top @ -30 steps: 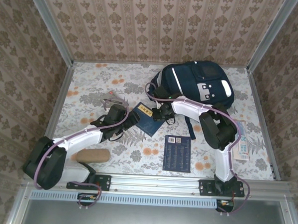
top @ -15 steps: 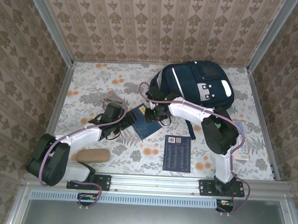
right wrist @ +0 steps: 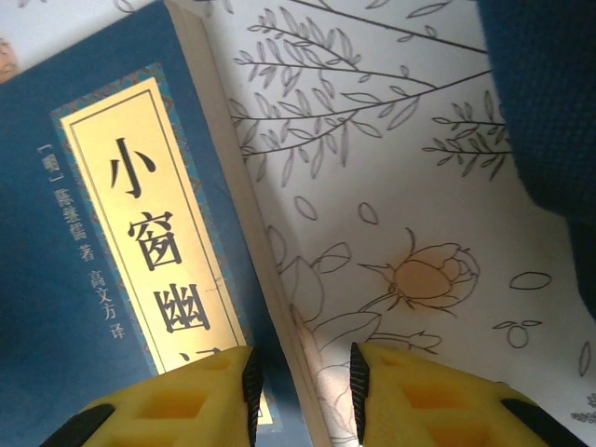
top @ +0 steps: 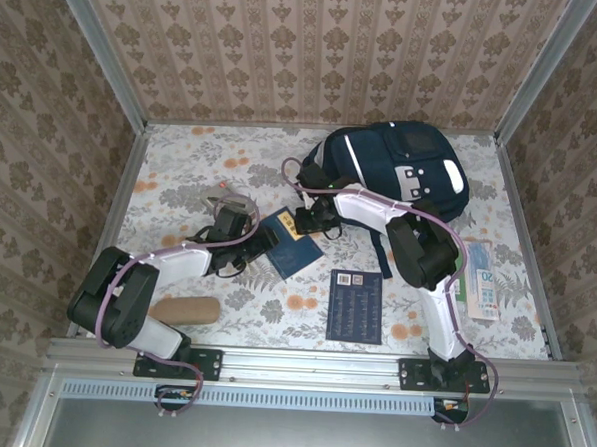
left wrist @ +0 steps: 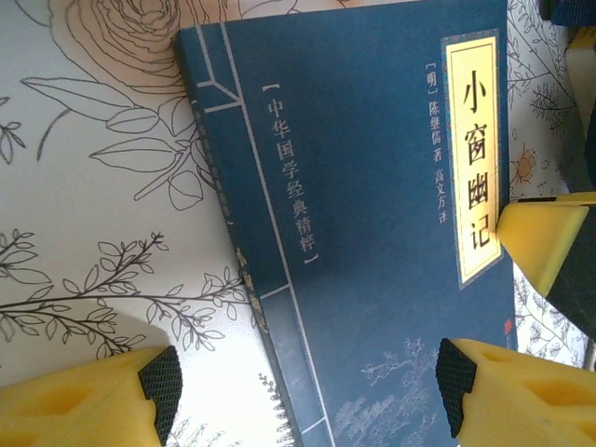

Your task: Pack the student bag

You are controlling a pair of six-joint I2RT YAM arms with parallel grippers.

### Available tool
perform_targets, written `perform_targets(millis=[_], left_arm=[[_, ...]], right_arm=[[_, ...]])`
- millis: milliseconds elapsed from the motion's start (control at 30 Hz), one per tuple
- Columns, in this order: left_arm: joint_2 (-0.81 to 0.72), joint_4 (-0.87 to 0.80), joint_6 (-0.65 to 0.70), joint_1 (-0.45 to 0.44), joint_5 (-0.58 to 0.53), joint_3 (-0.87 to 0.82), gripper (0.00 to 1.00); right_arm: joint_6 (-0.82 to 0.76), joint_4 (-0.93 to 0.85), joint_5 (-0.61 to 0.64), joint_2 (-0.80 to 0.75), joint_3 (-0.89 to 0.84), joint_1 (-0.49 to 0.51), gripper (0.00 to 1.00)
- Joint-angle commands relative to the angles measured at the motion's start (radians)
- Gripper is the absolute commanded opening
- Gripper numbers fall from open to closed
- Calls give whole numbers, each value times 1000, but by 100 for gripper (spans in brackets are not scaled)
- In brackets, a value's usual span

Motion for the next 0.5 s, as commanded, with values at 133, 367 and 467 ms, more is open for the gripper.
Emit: perform_targets(millis=[133,367,467], left_arm=[[82,107,-24,-4,53,-9,75],[80,129,-34,-2,64,-17,73],[72,234,-62,4,104,-44,72]], right_arm=[[37,18,-95,-9,-33,48,32],[103,71,-142,-30,-66,66,32],[106,69,-144,-23,-67,69,32]])
